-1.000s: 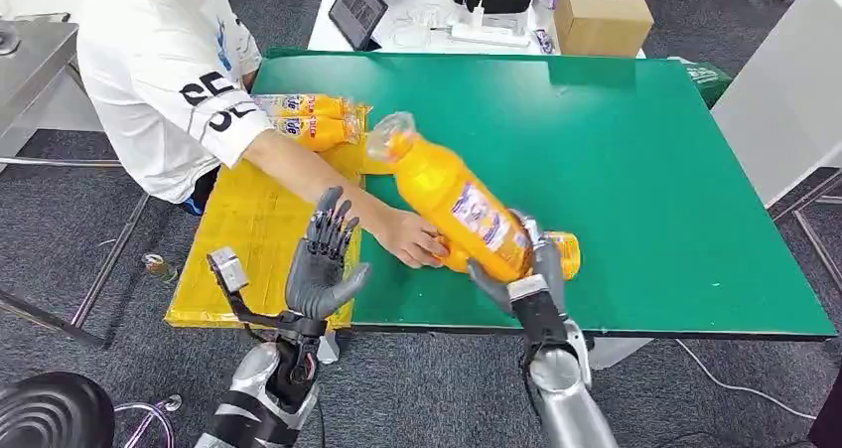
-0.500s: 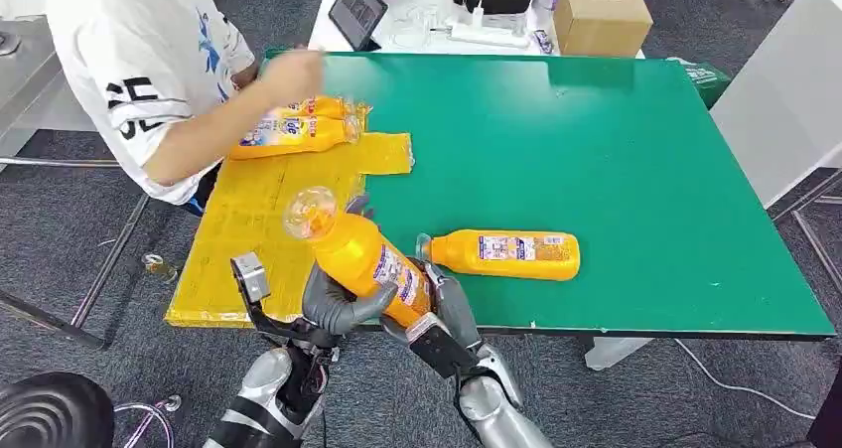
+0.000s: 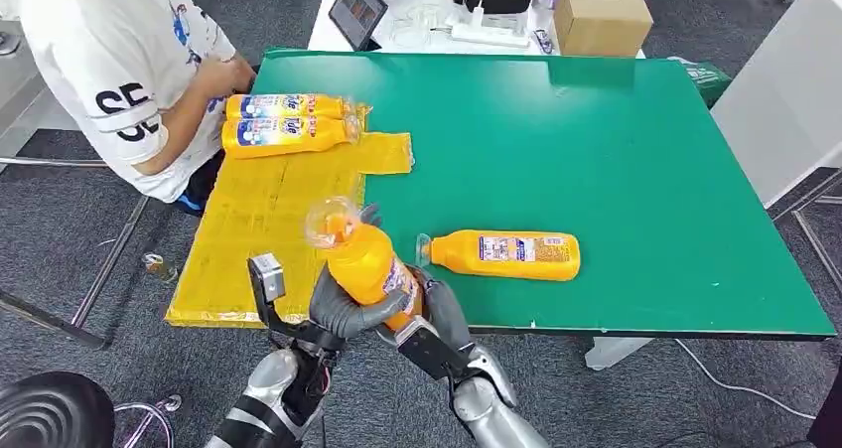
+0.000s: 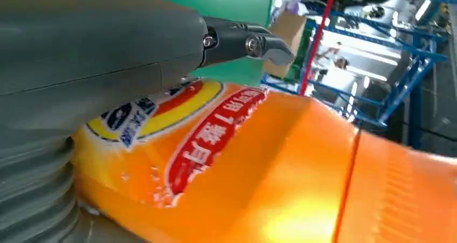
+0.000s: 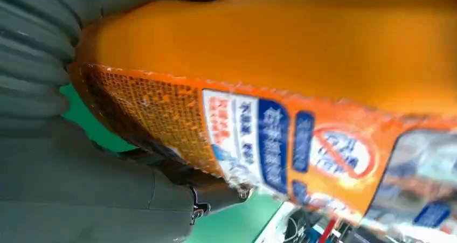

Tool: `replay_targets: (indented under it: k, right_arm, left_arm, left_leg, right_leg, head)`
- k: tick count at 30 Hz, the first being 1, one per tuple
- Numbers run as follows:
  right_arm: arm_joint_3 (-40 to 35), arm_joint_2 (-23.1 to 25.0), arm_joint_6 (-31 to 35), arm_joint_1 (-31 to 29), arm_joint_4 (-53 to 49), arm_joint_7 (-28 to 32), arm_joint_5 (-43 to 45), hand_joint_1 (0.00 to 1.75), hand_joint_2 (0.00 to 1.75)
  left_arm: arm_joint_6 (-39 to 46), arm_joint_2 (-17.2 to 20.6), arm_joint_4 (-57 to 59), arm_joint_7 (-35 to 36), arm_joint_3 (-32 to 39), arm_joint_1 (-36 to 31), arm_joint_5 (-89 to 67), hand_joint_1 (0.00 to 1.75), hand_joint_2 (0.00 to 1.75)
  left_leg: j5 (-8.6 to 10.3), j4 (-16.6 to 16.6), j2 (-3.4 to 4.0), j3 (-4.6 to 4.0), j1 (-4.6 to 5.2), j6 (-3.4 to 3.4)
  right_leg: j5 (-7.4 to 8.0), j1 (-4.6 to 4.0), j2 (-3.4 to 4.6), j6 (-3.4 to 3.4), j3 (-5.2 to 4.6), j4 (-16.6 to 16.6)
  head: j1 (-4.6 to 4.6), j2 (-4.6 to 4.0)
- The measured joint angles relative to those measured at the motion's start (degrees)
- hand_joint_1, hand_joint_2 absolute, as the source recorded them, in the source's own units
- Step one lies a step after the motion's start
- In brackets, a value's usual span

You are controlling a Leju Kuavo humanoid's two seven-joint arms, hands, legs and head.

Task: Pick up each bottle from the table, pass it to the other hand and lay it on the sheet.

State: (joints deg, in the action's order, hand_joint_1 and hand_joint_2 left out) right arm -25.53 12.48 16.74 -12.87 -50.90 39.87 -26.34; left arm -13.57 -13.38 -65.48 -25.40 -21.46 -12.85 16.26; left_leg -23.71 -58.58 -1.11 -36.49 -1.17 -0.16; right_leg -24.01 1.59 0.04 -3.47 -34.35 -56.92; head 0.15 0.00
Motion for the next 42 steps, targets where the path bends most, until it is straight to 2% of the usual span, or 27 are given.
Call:
replay_targets:
  k: [8,22,23,24,25,26,30,34,36,42]
  right_arm:
    - [-0.8,0.0,-0.5,-1.1,2.1,0.3,0.0,1.75,1.75]
    - [-1.1,0.3,-0.7,-1.6,3.5,0.4,0.0,1.75,1.75]
    - [-1.1,0.3,-0.7,-1.7,3.5,0.4,0.0,1.54,1.75]
    - [-1.1,0.4,-0.7,-1.7,3.5,0.4,0.1,0.52,1.75]
    - [-1.1,0.4,-0.7,-1.7,3.5,0.4,0.3,0.0,1.75]
    - [-1.0,0.4,-0.7,-1.7,3.5,0.3,0.5,0.0,0.0]
    - [-0.9,0.4,-1.0,-1.5,3.1,0.2,1.2,0.0,0.0]
    - [-0.8,0.5,-7.5,-0.8,-0.9,0.2,6.3,0.0,0.0]
    - [-0.7,0.2,-11.1,-0.3,-4.4,0.0,7.9,0.0,0.0]
    - [-0.6,-0.7,-13.6,1.1,-11.6,-0.8,7.9,0.0,0.0]
  left_arm:
    - [-5.6,0.9,0.4,0.4,0.6,0.2,5.3,1.75,1.75]
    - [-6.8,1.5,0.6,-0.2,0.7,0.3,4.5,1.75,1.75]
    - [-6.0,1.5,0.6,-0.7,0.7,0.3,3.1,1.75,1.75]
    - [-4.8,1.5,0.6,-1.3,0.6,0.3,1.7,1.75,1.75]
    - [-3.2,1.5,0.6,-2.0,0.4,0.3,-0.4,1.75,1.75]
    - [-1.8,1.5,0.5,-2.6,0.2,0.3,-2.5,1.75,1.75]
    - [4.2,1.5,-0.8,-4.1,-0.5,0.3,-9.8,1.75,1.75]
    - [10.1,1.4,-2.1,-5.1,-0.1,0.0,-13.2,1.75,1.75]
    - [13.0,1.2,-2.4,-5.4,1.1,-0.7,-13.9,1.75,1.75]
    - [19.1,0.5,-2.4,-6.4,6.3,-3.5,-13.2,1.75,1.75]
  left_leg:
    - [0.0,0.0,0.02,0.0,0.0,0.0]
    - [0.0,0.0,0.03,0.0,0.0,0.0]
    - [0.0,0.0,0.02,0.0,0.0,0.0]
    - [0.0,0.0,0.02,0.0,0.0,0.0]
    - [0.0,0.0,0.02,0.0,0.0,0.0]
    - [0.0,0.0,0.02,0.0,0.0,0.0]
    - [0.0,0.0,0.02,0.0,0.0,0.0]
    - [0.01,0.0,0.02,0.0,-0.01,0.0]
    - [0.01,0.0,0.04,0.01,-0.01,-0.01]
    - [0.01,0.0,0.07,0.01,-0.01,0.0]
  right_leg:
    - [0.0,0.0,0.0,0.0,-0.02,0.0]
    - [0.0,0.0,0.0,0.0,-0.02,0.0]
    - [0.0,0.0,0.0,0.0,-0.02,0.0]
    - [0.0,0.0,0.0,0.0,-0.02,0.0]
    - [0.0,0.0,0.0,0.0,-0.02,0.0]
    - [0.0,0.0,0.0,0.0,-0.02,0.0]
    - [0.0,0.0,0.0,0.0,-0.01,0.0]
    - [0.01,0.0,0.01,0.0,-0.05,0.0]
    - [0.01,-0.01,0.01,0.0,-0.05,0.0]
    - [0.02,-0.01,0.02,0.01,-0.04,0.0]
  head:
    - [0.0,0.0]
    - [-0.02,0.0]
    - [0.0,0.0]
    - [0.0,0.0]
    - [0.0,0.0]
    - [0.0,0.0]
    - [0.04,0.0]
    - [0.0,0.0]
    - [-0.02,0.0]
    - [0.02,0.0]
